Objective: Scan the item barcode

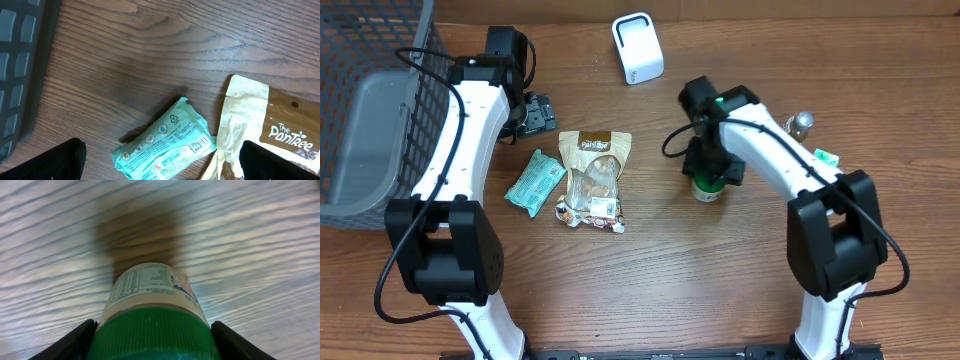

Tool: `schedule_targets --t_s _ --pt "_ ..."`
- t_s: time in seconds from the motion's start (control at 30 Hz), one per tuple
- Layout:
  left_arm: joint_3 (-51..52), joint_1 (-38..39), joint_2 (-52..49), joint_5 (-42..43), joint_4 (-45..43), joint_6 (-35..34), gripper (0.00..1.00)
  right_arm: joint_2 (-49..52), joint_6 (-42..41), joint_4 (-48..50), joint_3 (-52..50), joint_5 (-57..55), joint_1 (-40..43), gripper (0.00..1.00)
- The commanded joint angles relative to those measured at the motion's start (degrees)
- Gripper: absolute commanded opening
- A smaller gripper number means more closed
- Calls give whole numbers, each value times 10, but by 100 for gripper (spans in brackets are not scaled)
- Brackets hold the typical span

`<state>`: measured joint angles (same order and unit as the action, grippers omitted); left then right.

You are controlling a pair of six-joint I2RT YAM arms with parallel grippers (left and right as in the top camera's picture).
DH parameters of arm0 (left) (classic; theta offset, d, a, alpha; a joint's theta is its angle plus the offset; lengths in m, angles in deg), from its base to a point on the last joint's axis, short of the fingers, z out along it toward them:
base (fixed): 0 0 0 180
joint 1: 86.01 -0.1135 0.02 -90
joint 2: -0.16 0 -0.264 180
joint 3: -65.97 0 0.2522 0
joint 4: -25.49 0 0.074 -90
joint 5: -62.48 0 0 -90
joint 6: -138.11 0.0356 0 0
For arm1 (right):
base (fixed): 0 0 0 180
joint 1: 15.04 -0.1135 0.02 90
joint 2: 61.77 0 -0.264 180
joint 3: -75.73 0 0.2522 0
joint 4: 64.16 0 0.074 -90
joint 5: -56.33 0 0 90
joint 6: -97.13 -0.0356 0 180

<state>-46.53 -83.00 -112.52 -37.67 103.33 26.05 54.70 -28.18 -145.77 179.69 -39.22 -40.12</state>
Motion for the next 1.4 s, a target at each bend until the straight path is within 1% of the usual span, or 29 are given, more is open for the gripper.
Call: schedule_targets --t_s 0.0,0.3,0.67,0.73,0.9,0.97,1.0,1.37 --pt "-11 1 -4 -8 0 9 100 -13 13 12 -3 7 -32 67" --pt "-11 1 -4 -8 0 9 100 -13 13 17 -3 7 -96 68" --pt "-11 1 -4 -8 0 9 100 -13 13 18 -3 7 -103 68" --pt "-11 1 -4 -8 0 9 100 -13 13 19 -3 7 -103 73" --pt "-11 1 -4 -8 0 9 100 -13 13 28 -3 7 -101 80" --pt "-11 1 -4 -8 0 9 100 -13 13 33 -3 7 -99 91" --pt "-11 1 -4 -8 0 9 100 -13 13 34 -3 7 -98 100" --pt "-11 1 -4 -8 0 9 100 -13 14 33 -3 12 -75 100"
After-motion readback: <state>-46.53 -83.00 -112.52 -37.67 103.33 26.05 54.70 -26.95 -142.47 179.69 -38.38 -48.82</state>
